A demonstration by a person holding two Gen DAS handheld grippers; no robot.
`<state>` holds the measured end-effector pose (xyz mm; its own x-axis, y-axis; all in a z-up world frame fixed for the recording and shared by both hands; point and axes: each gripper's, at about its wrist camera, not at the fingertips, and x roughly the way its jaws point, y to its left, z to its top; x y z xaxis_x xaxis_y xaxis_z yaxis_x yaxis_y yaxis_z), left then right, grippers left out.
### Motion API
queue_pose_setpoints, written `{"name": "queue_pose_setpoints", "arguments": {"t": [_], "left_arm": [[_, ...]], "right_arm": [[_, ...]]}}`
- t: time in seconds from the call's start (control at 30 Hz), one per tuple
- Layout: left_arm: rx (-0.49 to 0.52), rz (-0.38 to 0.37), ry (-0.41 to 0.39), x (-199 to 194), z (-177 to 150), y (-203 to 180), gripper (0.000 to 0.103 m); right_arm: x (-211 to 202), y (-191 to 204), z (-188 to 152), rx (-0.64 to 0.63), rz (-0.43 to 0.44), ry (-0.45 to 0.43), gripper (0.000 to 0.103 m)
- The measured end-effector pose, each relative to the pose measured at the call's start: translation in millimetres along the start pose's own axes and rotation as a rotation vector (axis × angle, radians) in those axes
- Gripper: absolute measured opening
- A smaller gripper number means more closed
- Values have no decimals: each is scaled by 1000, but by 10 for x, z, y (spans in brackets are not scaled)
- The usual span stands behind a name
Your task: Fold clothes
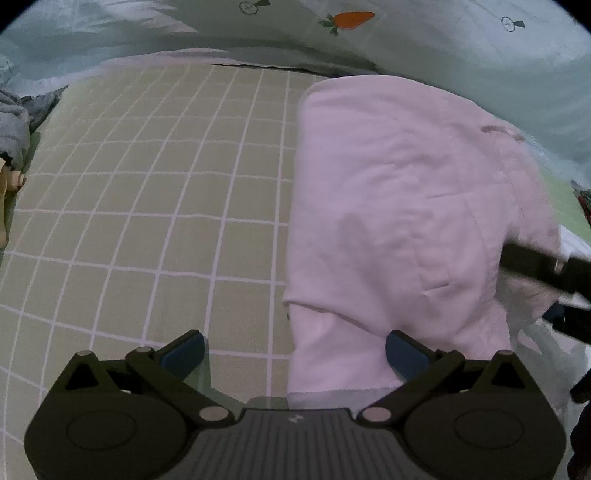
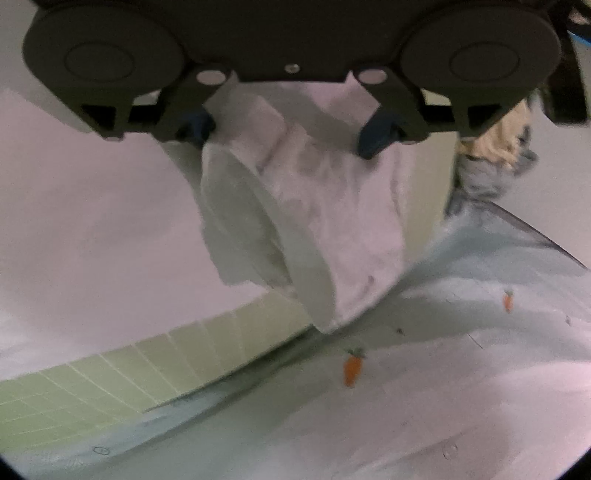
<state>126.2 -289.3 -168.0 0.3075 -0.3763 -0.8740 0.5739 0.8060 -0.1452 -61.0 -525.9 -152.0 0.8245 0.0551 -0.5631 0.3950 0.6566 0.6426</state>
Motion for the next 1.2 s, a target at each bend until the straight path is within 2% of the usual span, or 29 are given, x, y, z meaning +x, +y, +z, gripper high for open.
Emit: {"name": "queue_pose_setpoints", "arguments": {"t": [0.07, 0.13, 0.2, 0.27, 0.33, 0.4, 0.5, 0.6, 0.67, 0.77, 0.87, 0.97, 1.03, 1.13, 1.2], "left_arm": [[2, 6, 8, 29, 39, -9, 103], [7, 18, 18, 36, 57, -26, 103], [6, 35, 28, 69, 99, -59, 103], [5, 48, 38, 94, 134, -81, 103], [3, 46, 44, 83, 140, -81, 103], [-13, 10, 45, -34, 74, 1, 103], [1, -60, -7, -231, 71, 0, 103], [73, -52, -48, -383, 17, -113, 103], [103, -36, -47, -408, -40, -163, 103], [101, -24, -9, -353, -141, -152, 103], [100, -12, 29, -298, -242, -142, 103], [130, 10, 39, -290, -214, -118, 103], [162, 36, 22, -364, -219, -221, 103], [224, 52, -33, -429, -149, -397, 103], [260, 43, -70, -498, -148, -542, 103]], "right_arm": [[68, -32, 48, 39, 35, -5, 79], [184, -90, 66, 58, -7, 20, 84], [219, -119, 67, 72, -6, 23, 84], [203, -119, 66, 74, 10, 27, 63], [143, -106, 81, 78, 41, 21, 36], [-10, -9, 86, 36, 53, -10, 32], [-401, 240, 60, -82, 54, -94, 29], [-750, 251, 23, -76, 7, -160, 29], [-790, 109, -20, -58, -101, -146, 32], [-567, -138, -149, -130, -351, -9, 49], [-607, -156, -233, -153, -392, -23, 74], [-701, -76, -267, -254, -461, -30, 87], [-827, -98, -290, -286, -484, -52, 101], [-1121, -227, -375, -284, -465, -97, 103], [-1308, -348, -421, -276, -520, -129, 103]]}}
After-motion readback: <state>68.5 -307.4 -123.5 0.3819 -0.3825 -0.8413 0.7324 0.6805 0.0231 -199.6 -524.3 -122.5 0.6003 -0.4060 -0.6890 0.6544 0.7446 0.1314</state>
